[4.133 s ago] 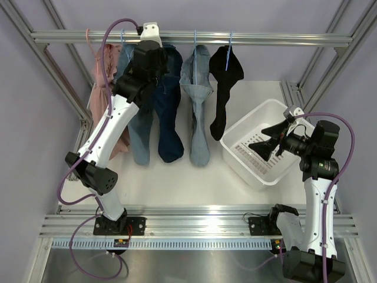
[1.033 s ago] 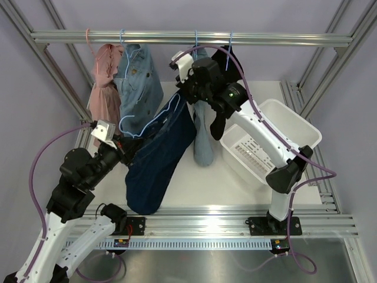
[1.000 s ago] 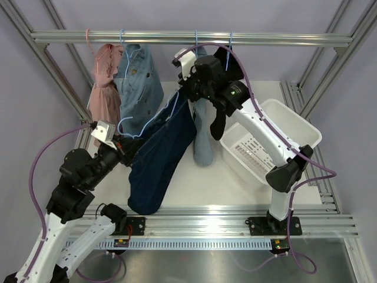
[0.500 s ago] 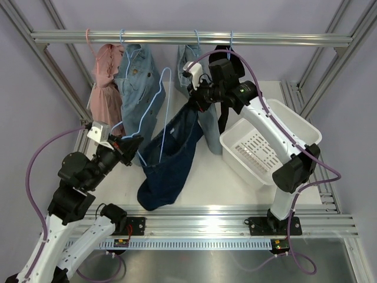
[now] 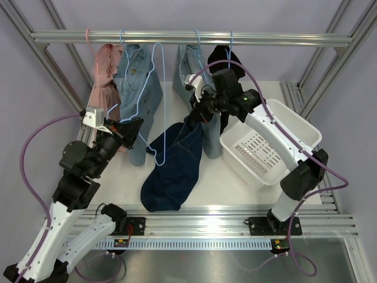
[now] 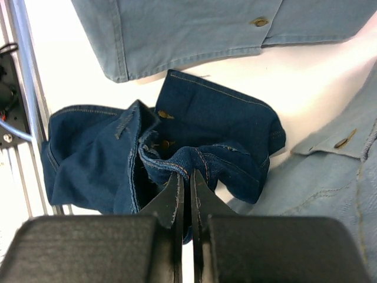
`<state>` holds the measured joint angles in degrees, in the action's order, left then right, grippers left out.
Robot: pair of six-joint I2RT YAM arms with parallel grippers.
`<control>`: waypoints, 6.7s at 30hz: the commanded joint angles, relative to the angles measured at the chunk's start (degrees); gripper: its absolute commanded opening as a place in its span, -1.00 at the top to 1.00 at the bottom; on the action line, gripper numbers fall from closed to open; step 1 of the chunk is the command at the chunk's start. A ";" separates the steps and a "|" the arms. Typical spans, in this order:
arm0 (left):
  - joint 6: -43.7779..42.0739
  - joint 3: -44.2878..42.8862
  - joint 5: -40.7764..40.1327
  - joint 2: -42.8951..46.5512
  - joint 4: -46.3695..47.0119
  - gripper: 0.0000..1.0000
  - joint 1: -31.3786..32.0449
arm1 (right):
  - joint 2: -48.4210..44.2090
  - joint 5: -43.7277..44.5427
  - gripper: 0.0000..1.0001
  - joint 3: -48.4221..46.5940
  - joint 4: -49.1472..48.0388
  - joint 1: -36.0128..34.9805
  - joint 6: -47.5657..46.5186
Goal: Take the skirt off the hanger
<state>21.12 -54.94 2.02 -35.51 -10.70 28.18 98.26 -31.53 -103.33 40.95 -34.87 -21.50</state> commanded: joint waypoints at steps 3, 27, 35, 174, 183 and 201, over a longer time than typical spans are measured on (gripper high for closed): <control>-3.72 -3.95 -1.85 5.96 -6.16 1.00 0.20 | -3.78 -4.06 0.88 2.25 0.97 -0.02 -5.30; -4.07 -6.14 32.08 -3.23 -15.76 1.00 3.70 | -35.06 -14.61 -0.51 4.64 34.28 4.11 -37.92; -9.60 -16.15 26.29 -16.42 -20.14 1.00 16.80 | -34.46 -17.95 -0.51 1.29 33.41 4.81 -33.53; -9.79 -44.40 -11.26 -49.84 -17.43 0.74 -4.37 | -51.59 -33.68 -0.99 47.17 -6.85 40.59 0.84; -10.58 -35.16 -6.51 -38.68 -14.88 -0.70 -4.54 | -51.50 -36.84 -0.99 46.64 -4.04 41.37 -2.14; -5.76 9.63 16.34 -0.80 -18.84 -0.85 -3.93 | -49.75 -39.84 -0.99 42.43 25.29 41.82 -35.71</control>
<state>11.73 -52.60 11.31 -37.87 -28.86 24.01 47.37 -71.79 -57.21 57.23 6.57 -47.72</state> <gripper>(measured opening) 0.929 0.993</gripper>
